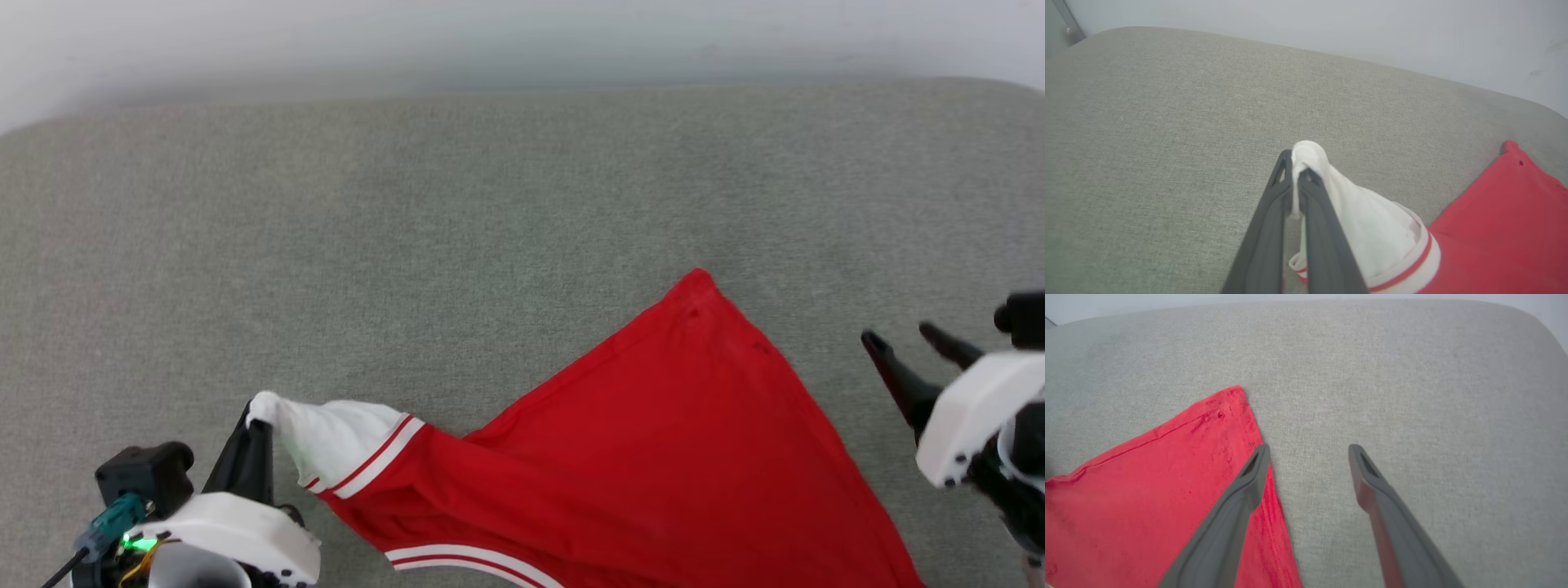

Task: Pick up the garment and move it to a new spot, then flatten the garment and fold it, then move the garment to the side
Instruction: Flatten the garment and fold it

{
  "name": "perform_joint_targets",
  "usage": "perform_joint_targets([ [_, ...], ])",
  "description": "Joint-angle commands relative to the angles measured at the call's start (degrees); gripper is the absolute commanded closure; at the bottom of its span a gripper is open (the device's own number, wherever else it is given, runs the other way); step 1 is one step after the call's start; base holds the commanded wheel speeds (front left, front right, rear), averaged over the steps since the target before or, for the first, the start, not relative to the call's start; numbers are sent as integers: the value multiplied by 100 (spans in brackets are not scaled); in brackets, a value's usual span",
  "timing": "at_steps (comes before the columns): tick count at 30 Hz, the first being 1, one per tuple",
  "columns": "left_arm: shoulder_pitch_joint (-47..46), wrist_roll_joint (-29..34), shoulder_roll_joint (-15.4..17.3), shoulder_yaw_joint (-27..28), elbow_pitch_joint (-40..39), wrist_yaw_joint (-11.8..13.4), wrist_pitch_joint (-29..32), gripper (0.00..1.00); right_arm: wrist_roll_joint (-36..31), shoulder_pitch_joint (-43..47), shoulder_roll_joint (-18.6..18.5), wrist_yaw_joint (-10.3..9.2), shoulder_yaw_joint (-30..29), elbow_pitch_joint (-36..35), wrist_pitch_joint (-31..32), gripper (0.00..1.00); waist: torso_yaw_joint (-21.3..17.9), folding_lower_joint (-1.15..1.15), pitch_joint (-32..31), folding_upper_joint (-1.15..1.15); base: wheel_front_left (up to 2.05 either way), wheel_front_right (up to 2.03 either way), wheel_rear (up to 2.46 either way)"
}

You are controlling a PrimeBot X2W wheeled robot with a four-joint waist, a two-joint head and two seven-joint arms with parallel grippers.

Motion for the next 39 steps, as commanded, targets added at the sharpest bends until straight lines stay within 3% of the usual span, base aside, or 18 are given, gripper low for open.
perform_joint_targets([
  [1, -153, 59, -36, -18, -35, -35, -11, 100, 46, -266, -37, -3, 84, 107, -150, 0, 119, 0, 180, 0, 0, 0, 0],
  [3, -295, 85, -66, -60, -57, -60, -8, 100, 61, -632, -68, -3, 239, 271, -326, 0, 201, 0, 318, 0, 0, 0, 0],
  [6, -695, 141, -163, -153, -43, -243, -57, 100, 184, -1484, -157, -3, 720, 779, -13, 0, 451, 0, 732, 0, 0, 0, 0],
  [17, -1222, 257, -368, -315, 118, -446, -196, 100, 233, -2952, 5, -3, 1701, 1731, 2008, 0, 761, 0, 1325, 0, 0, 0, 0],
  [23, -1373, 289, -422, -381, 242, -539, -215, 100, 209, -2994, 74, -3, 2107, 2502, 2817, 0, 899, 0, 1453, 0, 0, 0, 0],
  [24, -1379, 261, -451, -387, 303, -543, -239, 100, 284, -2876, 117, -2, 2275, 2662, 3085, 100, 943, 0, 1437, 0, 0, 0, 0],
  [32, -1303, 224, -415, -404, 470, -591, -255, 100, 376, -3030, 0, -1, 2306, 2467, 2729, 100, 904, 0, 1038, 0, 0, 0, 0],
  [39, -1561, 305, -224, -341, 484, -620, -180, 100, 221, -3141, -101, -2, 2006, 2343, 1794, 100, 708, 0, 308, 0, 0, 0, 0],
])
